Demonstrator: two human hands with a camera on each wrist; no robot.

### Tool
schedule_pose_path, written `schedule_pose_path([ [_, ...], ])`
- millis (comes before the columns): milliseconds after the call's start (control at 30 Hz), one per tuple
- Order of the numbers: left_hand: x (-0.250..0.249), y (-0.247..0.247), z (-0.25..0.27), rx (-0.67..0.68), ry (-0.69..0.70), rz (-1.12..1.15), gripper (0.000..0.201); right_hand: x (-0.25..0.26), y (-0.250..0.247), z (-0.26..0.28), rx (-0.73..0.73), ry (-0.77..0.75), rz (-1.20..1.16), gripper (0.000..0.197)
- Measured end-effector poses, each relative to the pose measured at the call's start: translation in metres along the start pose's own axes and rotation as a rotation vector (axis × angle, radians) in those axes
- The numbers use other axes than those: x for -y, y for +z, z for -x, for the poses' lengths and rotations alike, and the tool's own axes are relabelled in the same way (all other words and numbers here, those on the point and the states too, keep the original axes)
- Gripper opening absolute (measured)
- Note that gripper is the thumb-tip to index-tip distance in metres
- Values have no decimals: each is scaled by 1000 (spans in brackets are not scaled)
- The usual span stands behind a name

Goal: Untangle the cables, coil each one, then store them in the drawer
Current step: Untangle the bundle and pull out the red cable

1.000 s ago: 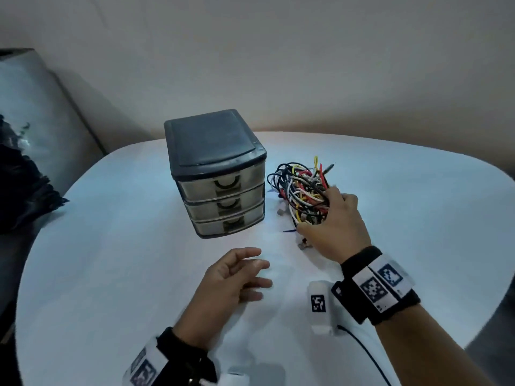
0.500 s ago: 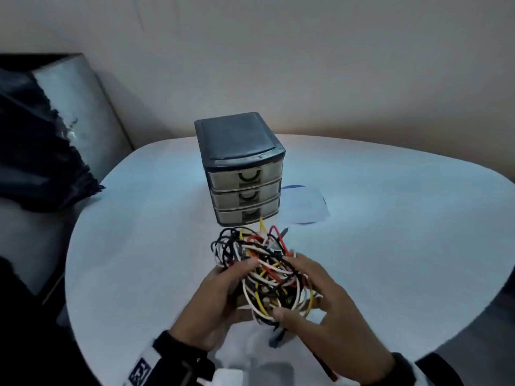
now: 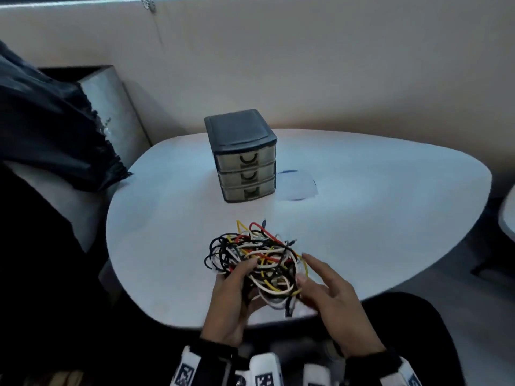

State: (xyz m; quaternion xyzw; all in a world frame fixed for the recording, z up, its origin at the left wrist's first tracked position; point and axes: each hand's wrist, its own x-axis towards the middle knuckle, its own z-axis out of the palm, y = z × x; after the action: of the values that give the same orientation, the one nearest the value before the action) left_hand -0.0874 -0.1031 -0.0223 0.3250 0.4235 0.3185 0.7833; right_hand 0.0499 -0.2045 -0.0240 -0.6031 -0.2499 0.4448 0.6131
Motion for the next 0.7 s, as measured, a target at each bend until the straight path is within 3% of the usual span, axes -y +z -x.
schedule_pose_path([
  [133, 14, -10, 30, -42, -31, -18, 44, -7, -3, 33, -21, 24, -39, 27],
  [267, 19, -18, 44, -42, -3, -3, 54, -4, -5, 49, -22, -3, 61, 22],
  [467, 19, -16, 45, 3, -28, -28, 52, 5, -2, 45, -29, 11, 28, 20],
  [567, 22, -15, 38, 11, 7, -24, 60, -2, -3, 38, -63, -17, 41, 18],
  [700, 13, -11, 27, -5, 51, 9, 54, 5, -6, 23, -50, -37, 104, 18],
])
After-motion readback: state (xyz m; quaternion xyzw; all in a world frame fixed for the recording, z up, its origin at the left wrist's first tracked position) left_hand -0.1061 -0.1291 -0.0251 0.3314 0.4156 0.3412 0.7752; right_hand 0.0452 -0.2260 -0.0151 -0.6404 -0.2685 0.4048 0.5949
